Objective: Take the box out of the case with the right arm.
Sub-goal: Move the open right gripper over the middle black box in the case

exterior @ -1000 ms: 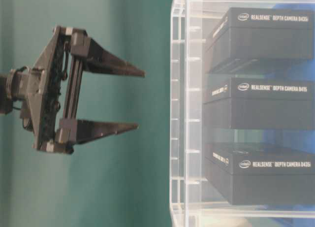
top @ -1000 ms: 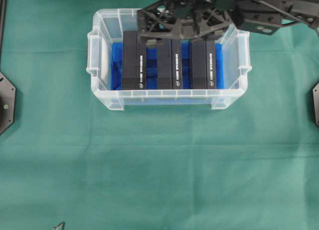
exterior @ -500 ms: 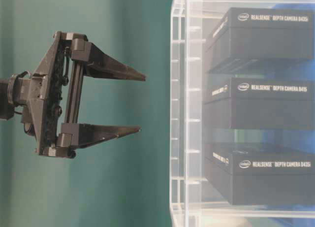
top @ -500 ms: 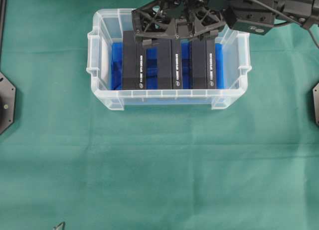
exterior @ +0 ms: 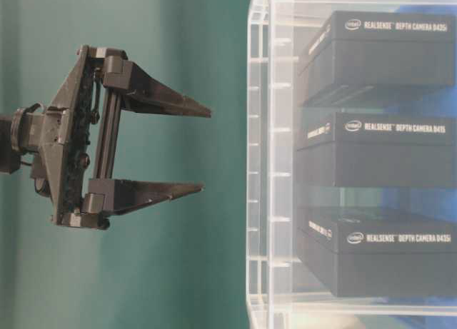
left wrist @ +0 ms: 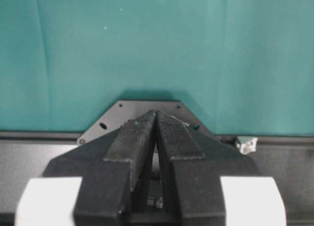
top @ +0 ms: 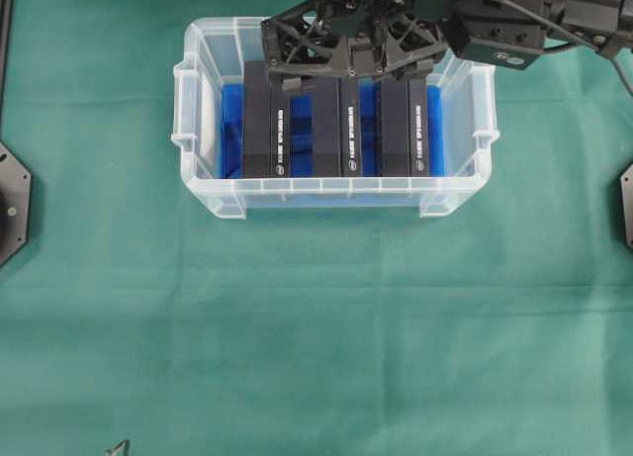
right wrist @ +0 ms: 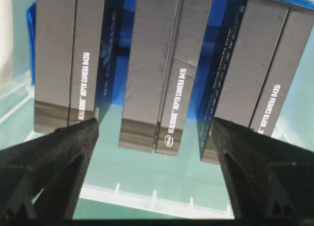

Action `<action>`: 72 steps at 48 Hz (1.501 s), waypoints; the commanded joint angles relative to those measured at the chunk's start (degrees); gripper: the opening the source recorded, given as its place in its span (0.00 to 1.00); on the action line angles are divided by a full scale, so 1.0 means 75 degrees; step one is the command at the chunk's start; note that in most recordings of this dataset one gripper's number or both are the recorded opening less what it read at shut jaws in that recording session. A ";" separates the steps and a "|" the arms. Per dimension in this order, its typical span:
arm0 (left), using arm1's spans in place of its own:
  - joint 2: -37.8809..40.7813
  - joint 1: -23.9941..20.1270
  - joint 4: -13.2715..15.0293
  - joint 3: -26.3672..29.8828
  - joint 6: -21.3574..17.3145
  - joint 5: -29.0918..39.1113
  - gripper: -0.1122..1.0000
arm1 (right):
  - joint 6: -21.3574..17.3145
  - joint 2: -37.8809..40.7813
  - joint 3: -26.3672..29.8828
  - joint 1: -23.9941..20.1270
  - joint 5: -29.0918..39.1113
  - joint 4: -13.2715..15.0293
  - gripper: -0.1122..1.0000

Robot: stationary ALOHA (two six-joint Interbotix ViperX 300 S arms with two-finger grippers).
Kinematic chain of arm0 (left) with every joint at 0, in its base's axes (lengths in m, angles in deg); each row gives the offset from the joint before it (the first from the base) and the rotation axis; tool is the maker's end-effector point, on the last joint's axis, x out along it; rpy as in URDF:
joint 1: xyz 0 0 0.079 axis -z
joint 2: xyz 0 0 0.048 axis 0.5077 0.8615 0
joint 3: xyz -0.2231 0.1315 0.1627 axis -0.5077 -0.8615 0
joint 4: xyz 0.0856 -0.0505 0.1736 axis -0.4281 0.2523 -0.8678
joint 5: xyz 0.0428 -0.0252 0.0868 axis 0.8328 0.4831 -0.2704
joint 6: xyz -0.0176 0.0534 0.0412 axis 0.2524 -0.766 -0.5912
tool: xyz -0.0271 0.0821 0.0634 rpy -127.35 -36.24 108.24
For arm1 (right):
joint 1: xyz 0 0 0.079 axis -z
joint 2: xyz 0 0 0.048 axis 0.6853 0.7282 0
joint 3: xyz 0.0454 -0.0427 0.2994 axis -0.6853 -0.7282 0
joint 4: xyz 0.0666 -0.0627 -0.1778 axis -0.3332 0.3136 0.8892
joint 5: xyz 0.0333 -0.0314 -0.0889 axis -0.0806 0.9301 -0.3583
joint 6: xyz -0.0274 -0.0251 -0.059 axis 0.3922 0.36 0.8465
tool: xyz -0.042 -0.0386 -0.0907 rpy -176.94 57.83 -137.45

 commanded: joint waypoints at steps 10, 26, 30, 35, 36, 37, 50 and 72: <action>0.0023 0.0012 0.0012 0.0199 0.0000 -0.0035 0.10 | 0.0012 -0.0141 0.0188 -0.0023 -0.0035 -0.0012 0.93; 0.0035 0.0012 0.0012 0.0199 0.0000 -0.0035 0.10 | 0.0012 -0.0117 0.0188 -0.0012 -0.0035 -0.0047 0.93; 0.0035 0.0012 0.0012 0.0199 0.0000 -0.0035 0.10 | 0.0000 -0.0117 0.0188 -0.0023 -0.0035 -0.0047 0.93; 0.0035 0.0012 0.0012 0.0199 0.0000 -0.0035 0.10 | 0.0012 -0.0117 0.0199 -0.0012 -0.0035 -0.0047 0.93; 0.0035 0.0012 0.0012 0.0199 0.0000 -0.0035 0.10 | 0.0012 -0.0117 0.0188 -0.0012 -0.0035 -0.0047 0.93; 0.0035 0.0012 0.0012 0.0199 0.0000 -0.0035 0.10 | 0.0000 -0.0117 0.0188 -0.0012 -0.0035 -0.0047 0.93; 0.0035 0.0012 0.0012 0.0199 0.0000 -0.0035 0.10 | -0.0035 -0.0105 0.0188 -0.0023 -0.0035 -0.0059 0.93; 0.0035 0.0012 0.0012 0.0199 0.0000 -0.0035 0.10 | -0.0035 0.0094 0.0105 -0.0012 -0.0141 -0.0094 0.93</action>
